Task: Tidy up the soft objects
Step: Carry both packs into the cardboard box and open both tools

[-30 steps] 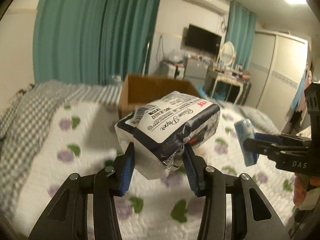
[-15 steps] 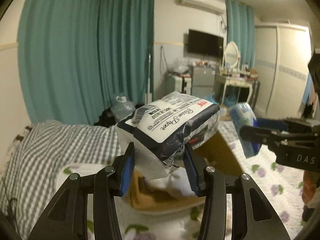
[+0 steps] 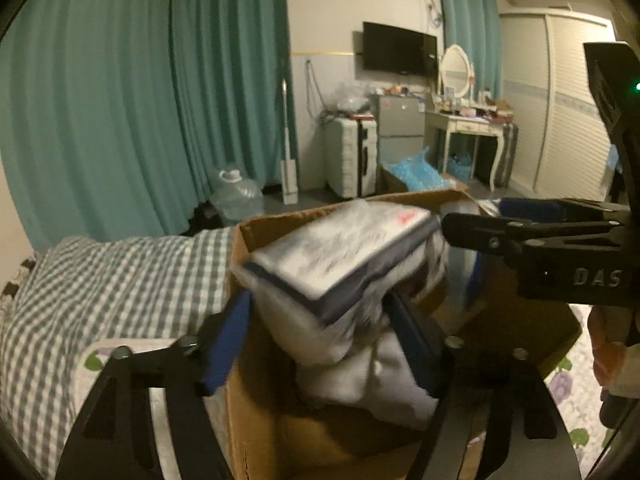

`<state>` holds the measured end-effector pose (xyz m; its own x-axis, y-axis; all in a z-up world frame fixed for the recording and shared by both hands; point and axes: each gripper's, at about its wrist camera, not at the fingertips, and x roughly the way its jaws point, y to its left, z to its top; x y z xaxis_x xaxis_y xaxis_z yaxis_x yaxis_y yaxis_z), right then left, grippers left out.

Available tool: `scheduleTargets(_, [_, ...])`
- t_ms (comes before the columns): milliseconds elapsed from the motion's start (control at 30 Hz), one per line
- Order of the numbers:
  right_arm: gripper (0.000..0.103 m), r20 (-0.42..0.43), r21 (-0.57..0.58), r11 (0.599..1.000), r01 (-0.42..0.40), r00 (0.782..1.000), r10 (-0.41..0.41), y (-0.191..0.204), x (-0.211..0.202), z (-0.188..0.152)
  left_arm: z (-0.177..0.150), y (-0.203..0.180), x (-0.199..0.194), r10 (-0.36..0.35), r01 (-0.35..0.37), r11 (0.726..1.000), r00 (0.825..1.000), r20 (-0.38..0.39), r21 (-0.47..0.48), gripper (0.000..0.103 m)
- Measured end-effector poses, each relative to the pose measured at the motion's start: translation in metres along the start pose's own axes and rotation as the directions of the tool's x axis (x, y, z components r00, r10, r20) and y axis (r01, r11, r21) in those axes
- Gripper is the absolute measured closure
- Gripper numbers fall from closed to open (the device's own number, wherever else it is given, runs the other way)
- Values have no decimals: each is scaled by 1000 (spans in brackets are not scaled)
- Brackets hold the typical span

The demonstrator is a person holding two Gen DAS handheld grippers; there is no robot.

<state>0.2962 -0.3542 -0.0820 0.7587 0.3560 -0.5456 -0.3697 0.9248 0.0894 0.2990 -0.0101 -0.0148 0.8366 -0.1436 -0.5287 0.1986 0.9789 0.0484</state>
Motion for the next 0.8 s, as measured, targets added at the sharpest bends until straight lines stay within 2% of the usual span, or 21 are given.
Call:
scheduleTargets(167, [12, 44, 20, 1000, -19, 999, 18, -8, -29, 6, 7, 2, -15, 28, -26, 999, 998, 52, -36, 25])
scheduleTargets(300, [6, 101, 4, 1000, -3, 995, 3, -7, -82, 19, 26, 0, -40, 59, -56, 998, 994, 89, -36, 25])
scheduleTargets(400, [3, 142, -3, 1000, 7, 990, -7, -5, -124, 27, 41, -4, -75, 77, -75, 997, 985, 152, -19, 25])
scheduleTargets(533, [2, 196, -29, 998, 50, 980, -44, 0, -189, 31, 60, -8, -139, 71, -72, 997, 964, 257, -9, 24])
scheduleTargets(567, [2, 201, -31, 998, 58, 978, -51, -2, -199, 32, 64, -9, -156, 66, -64, 998, 958, 278, -13, 19])
scheduleTargets(667, [1, 202, -43, 996, 73, 977, -63, 1, -232, 22, 67, -5, -200, 66, -55, 998, 945, 320, -41, 17])
scheduleTargets(733, [1, 194, -57, 995, 80, 979, -67, 9, -250, 10, 65, -2, -226, 85, -70, 996, 933, 351, -54, 16])
scheduleTargets(800, [1, 185, -76, 993, 86, 980, -71, 19, -262, -3, 60, 1, -247, 97, -80, 995, 927, 361, -63, 16])
